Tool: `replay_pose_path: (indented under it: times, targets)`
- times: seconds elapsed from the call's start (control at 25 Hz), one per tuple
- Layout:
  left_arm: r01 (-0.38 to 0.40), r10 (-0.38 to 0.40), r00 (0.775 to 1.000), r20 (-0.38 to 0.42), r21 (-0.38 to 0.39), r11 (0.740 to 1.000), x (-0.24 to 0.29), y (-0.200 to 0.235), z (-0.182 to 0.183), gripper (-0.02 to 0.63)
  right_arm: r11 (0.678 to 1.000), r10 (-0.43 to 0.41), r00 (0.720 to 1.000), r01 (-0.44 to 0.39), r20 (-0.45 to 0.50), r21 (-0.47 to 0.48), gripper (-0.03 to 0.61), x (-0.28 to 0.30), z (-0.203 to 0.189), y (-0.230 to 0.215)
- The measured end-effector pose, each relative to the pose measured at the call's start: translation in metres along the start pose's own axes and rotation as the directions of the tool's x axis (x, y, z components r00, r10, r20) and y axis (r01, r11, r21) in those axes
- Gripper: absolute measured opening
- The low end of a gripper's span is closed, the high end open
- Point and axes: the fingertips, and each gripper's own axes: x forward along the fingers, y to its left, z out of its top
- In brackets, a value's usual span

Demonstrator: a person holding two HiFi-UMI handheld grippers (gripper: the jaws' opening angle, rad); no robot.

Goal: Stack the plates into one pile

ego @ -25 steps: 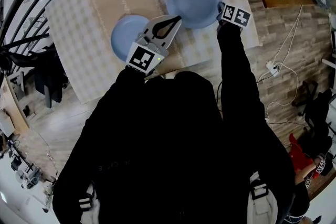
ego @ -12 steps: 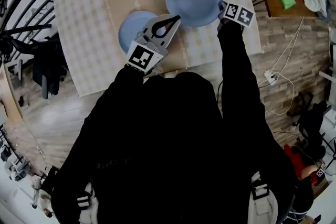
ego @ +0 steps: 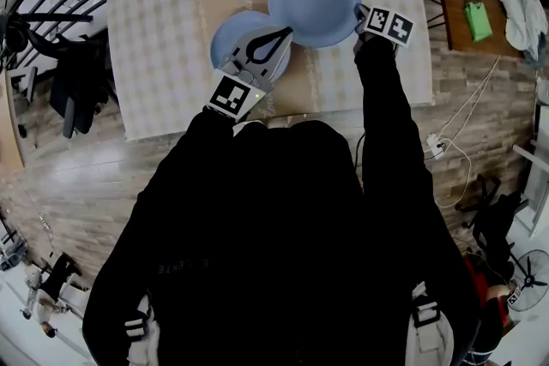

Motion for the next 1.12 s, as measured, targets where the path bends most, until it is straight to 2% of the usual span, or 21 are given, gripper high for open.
replay_pose_path:
  times: [0.52,1.12]
  targets:
    - [-0.122,0.122,0.993,0.009,-0.010,0.993,-0.054,0.032,-0.001,0.018,0.991,0.077,0.991,-0.088,-0.108,-0.104,0.025,0.030,-0.031,0.077]
    - [-0.234,0.234,0.972,-0.015,-0.025,0.972,-0.111,0.066,-0.014,0.018,0.981,0.124,0.965,-0.155,-0.231,-0.120,0.026,0.051,-0.089,0.128]
